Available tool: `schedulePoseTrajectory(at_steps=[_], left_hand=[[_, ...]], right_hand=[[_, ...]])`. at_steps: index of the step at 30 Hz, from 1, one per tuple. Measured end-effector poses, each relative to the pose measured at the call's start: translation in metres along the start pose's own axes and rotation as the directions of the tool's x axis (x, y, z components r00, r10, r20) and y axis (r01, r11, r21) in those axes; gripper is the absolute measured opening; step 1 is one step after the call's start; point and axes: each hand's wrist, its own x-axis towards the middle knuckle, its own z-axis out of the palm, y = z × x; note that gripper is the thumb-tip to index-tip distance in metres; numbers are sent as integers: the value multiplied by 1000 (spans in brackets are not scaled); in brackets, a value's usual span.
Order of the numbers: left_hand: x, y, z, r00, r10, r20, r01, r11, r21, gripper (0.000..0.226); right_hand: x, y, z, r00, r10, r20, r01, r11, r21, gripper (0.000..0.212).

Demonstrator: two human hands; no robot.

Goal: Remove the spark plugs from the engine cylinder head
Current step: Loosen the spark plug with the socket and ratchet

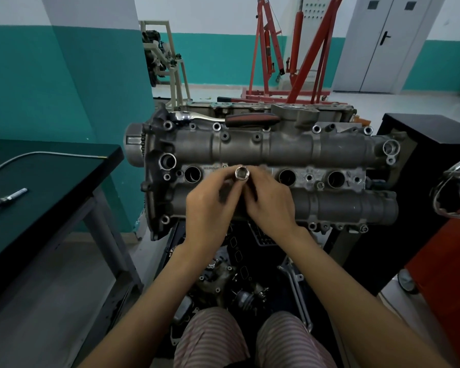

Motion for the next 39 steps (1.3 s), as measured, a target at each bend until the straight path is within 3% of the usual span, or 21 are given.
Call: schedulePoseTrajectory(at_steps=[4, 9, 12, 15, 18, 21, 25, 28, 30, 33, 39], left_hand=[[6, 2, -1, 999, -45, -12, 45, 999, 19, 21], [-3, 2, 1, 994, 70, 87, -70, 998, 5, 36], [-2, 4, 1, 1000, -2, 9, 2, 1000, -19, 19], [6, 6, 2, 995, -96, -16, 96, 995, -33, 25], [5, 6, 1, 997, -72, 12, 72, 997, -29, 28], [-3, 4, 4, 997, 49, 67, -48, 999, -9, 38], [2, 7, 3, 999, -33, -12, 33, 999, 0, 11], [14, 8, 3, 996, -89, -4, 89, 995, 36, 23], [13, 8, 2, 998, -60, 22, 60, 998, 18, 26], [-2, 4, 4, 996, 61, 61, -61, 998, 7, 35], [7, 2, 3, 998, -56, -34, 55, 998, -10, 16]], right_hand=[[1, 1, 0, 991, 128, 49, -130, 991, 35, 48], [2, 1, 1, 994, 107, 18, -108, 993, 37, 17], [1, 0, -1, 1000, -8, 24, 7, 1000, 12, 34], [1, 1, 0, 994, 63, 89, -66, 997, 36, 51], [2, 3, 3, 981, 182, 62, -186, 980, 68, 33], [0, 3, 2, 991, 129, 25, -131, 988, 85, 15], [-1, 2, 2, 999, 19, 38, -21, 999, 28, 36], [0, 4, 4, 981, 160, 106, -163, 986, 24, 56], [1, 4, 5, 976, 204, 73, -207, 977, 49, 39], [1, 3, 3, 989, 143, 28, -144, 988, 54, 15], [-2, 1, 2, 998, 64, 14, -65, 997, 35, 32]])
